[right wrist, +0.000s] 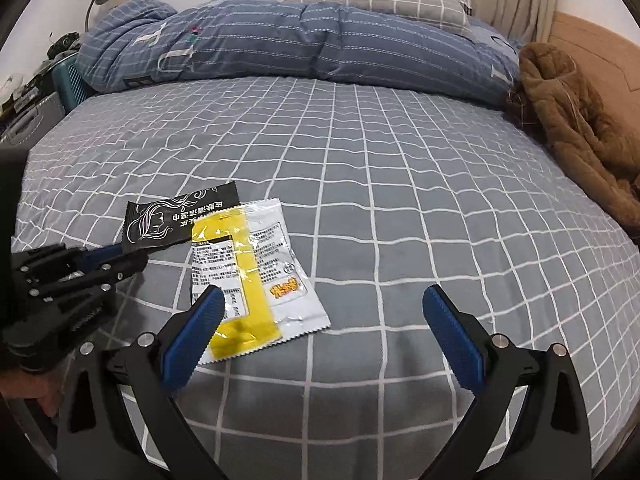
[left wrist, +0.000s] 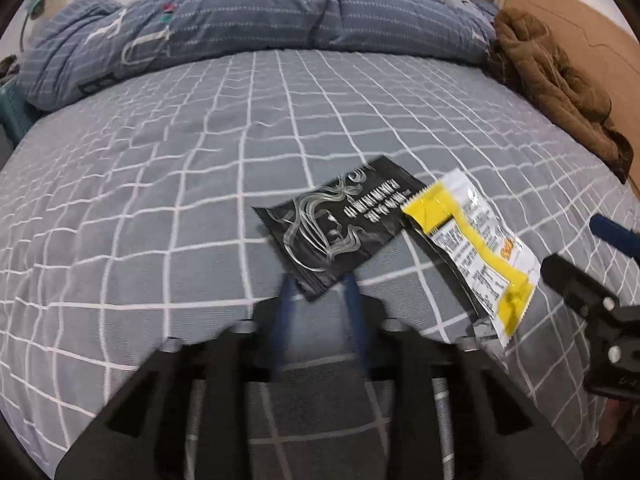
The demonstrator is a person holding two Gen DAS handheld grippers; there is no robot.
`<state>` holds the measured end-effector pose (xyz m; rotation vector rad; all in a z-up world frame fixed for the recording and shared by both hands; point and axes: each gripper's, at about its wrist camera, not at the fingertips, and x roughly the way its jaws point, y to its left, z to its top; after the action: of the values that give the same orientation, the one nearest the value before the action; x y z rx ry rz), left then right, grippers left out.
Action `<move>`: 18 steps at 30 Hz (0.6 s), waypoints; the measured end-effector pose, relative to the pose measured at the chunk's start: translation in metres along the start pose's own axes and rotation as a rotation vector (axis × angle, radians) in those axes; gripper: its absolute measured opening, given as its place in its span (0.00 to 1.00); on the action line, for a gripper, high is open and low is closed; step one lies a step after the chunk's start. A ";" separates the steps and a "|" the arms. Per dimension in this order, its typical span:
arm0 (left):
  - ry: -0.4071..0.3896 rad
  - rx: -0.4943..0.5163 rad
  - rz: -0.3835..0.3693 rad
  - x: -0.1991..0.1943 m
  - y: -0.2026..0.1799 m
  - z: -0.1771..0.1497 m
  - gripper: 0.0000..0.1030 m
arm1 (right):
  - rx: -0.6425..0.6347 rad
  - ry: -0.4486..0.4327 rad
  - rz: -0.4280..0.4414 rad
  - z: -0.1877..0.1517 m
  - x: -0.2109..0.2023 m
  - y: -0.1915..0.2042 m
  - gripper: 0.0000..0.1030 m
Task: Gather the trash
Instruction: 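Grasp the black wet-wipe packet with the left tool while the right tool grasps the yellow snack packet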
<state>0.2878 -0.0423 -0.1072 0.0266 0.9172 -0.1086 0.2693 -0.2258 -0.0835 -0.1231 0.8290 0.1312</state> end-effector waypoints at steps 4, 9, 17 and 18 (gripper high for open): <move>-0.031 0.033 0.022 -0.011 0.009 0.009 0.74 | 0.029 0.003 0.028 0.006 0.004 -0.003 0.92; 0.015 0.234 -0.027 0.003 0.003 0.038 0.82 | 0.058 0.004 0.052 0.013 0.005 -0.011 0.92; 0.119 0.521 -0.118 0.027 -0.025 0.064 0.82 | 0.054 0.031 0.063 0.012 0.015 -0.018 0.92; 0.129 0.547 -0.129 0.028 -0.029 0.063 0.82 | 0.055 0.034 0.068 0.012 0.017 -0.018 0.92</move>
<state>0.3515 -0.0777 -0.0906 0.4872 0.9950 -0.4798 0.2923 -0.2402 -0.0871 -0.0457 0.8708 0.1710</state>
